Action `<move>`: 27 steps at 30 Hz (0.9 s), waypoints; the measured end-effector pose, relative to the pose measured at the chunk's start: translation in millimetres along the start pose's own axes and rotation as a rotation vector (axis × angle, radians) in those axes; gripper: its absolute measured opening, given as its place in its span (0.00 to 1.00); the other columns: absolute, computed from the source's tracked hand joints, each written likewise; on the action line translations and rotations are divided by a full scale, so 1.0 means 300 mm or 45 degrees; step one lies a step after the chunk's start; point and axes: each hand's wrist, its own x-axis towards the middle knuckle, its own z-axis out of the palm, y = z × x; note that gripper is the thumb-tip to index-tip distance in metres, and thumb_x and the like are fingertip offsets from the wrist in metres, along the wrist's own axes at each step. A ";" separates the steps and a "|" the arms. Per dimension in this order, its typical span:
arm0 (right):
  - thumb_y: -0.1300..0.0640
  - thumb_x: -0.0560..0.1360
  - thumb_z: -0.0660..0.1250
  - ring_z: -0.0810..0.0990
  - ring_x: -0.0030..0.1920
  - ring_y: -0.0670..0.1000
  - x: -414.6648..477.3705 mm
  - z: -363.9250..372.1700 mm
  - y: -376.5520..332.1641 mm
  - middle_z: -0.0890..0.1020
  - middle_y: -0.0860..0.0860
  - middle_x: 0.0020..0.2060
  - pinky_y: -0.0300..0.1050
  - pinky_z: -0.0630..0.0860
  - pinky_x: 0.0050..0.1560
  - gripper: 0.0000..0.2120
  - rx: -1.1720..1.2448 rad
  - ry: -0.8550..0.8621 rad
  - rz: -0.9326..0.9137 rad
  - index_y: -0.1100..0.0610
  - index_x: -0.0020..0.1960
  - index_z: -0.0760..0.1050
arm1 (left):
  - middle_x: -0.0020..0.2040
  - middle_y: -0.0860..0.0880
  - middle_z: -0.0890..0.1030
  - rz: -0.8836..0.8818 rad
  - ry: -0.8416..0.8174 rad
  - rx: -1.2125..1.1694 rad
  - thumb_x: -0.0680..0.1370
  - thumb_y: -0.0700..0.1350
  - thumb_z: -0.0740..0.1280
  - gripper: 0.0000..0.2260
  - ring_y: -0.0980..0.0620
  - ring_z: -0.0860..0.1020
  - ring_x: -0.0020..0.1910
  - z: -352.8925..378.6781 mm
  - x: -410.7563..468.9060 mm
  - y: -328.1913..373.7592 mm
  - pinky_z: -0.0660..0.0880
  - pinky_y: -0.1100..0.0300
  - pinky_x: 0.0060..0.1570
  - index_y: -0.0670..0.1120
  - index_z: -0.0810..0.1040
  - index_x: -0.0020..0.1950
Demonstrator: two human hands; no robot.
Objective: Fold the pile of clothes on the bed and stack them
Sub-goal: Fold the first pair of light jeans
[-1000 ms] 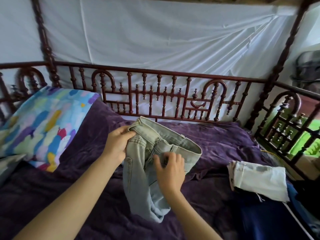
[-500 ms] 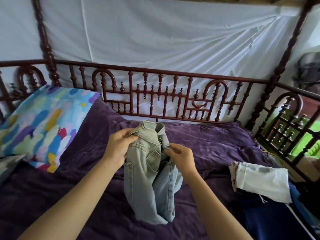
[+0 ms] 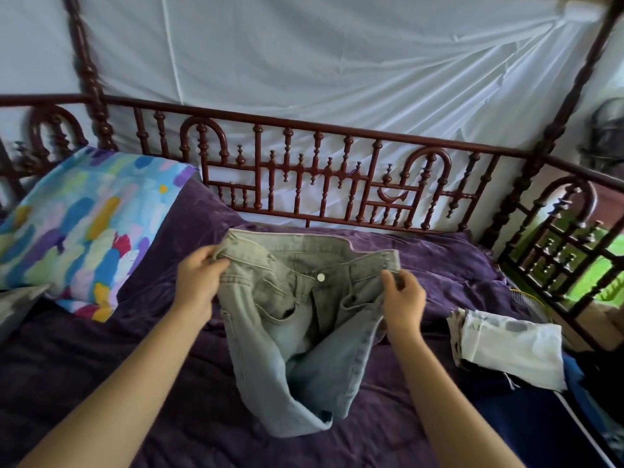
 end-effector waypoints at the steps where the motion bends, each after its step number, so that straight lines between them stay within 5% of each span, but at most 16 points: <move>1: 0.59 0.77 0.64 0.72 0.35 0.48 0.028 -0.032 0.002 0.75 0.47 0.33 0.40 0.68 0.40 0.05 -0.006 0.043 0.005 0.61 0.46 0.76 | 0.37 0.47 0.77 -0.008 0.042 0.005 0.74 0.29 0.62 0.11 0.46 0.75 0.42 -0.035 0.035 -0.005 0.71 0.53 0.48 0.40 0.77 0.51; 6: 0.61 0.78 0.61 0.71 0.38 0.51 0.141 -0.138 -0.038 0.77 0.55 0.39 0.39 0.64 0.34 0.06 -0.063 0.143 -0.134 0.63 0.46 0.75 | 0.38 0.46 0.76 0.029 0.099 -0.046 0.74 0.29 0.60 0.14 0.49 0.75 0.38 -0.107 0.114 0.008 0.72 0.55 0.44 0.33 0.75 0.59; 12: 0.59 0.80 0.58 0.70 0.37 0.48 0.268 -0.182 -0.174 0.74 0.50 0.37 0.43 0.67 0.45 0.08 -0.009 0.311 -0.164 0.60 0.50 0.74 | 0.38 0.50 0.78 0.259 0.088 -0.118 0.73 0.29 0.61 0.13 0.46 0.75 0.45 -0.040 0.133 0.156 0.72 0.50 0.52 0.42 0.79 0.52; 16: 0.59 0.81 0.55 0.70 0.45 0.51 0.322 -0.239 -0.343 0.76 0.59 0.47 0.39 0.63 0.44 0.14 0.045 0.518 -0.297 0.68 0.55 0.74 | 0.38 0.51 0.79 0.400 0.104 -0.207 0.68 0.33 0.63 0.13 0.48 0.75 0.44 -0.003 0.151 0.311 0.72 0.53 0.48 0.46 0.81 0.47; 18: 0.59 0.82 0.53 0.71 0.42 0.53 0.338 -0.277 -0.445 0.76 0.60 0.44 0.40 0.64 0.42 0.15 0.124 0.626 -0.372 0.69 0.51 0.74 | 0.36 0.54 0.80 0.464 0.054 -0.278 0.67 0.34 0.62 0.13 0.50 0.75 0.41 0.007 0.159 0.386 0.72 0.56 0.45 0.48 0.80 0.44; 22: 0.58 0.83 0.50 0.61 0.30 0.45 0.356 -0.338 -0.587 0.64 0.47 0.30 0.35 0.62 0.33 0.18 0.225 0.699 -0.383 0.63 0.38 0.68 | 0.33 0.56 0.80 0.541 -0.023 -0.344 0.69 0.33 0.61 0.12 0.54 0.75 0.37 0.013 0.177 0.458 0.73 0.63 0.39 0.49 0.78 0.43; 24: 0.57 0.83 0.51 0.61 0.30 0.45 0.353 -0.347 -0.591 0.63 0.47 0.30 0.37 0.58 0.35 0.19 0.142 0.619 -0.388 0.57 0.33 0.61 | 0.39 0.50 0.80 0.510 -0.035 -0.338 0.69 0.35 0.62 0.12 0.51 0.75 0.39 0.009 0.202 0.417 0.73 0.60 0.39 0.45 0.79 0.49; 27: 0.55 0.82 0.53 0.65 0.32 0.50 0.371 -0.315 -0.486 0.65 0.49 0.29 0.39 0.60 0.38 0.20 0.052 0.459 -0.296 0.58 0.32 0.62 | 0.40 0.45 0.77 0.338 -0.044 -0.184 0.74 0.33 0.63 0.10 0.48 0.74 0.39 0.005 0.218 0.253 0.71 0.59 0.37 0.46 0.78 0.49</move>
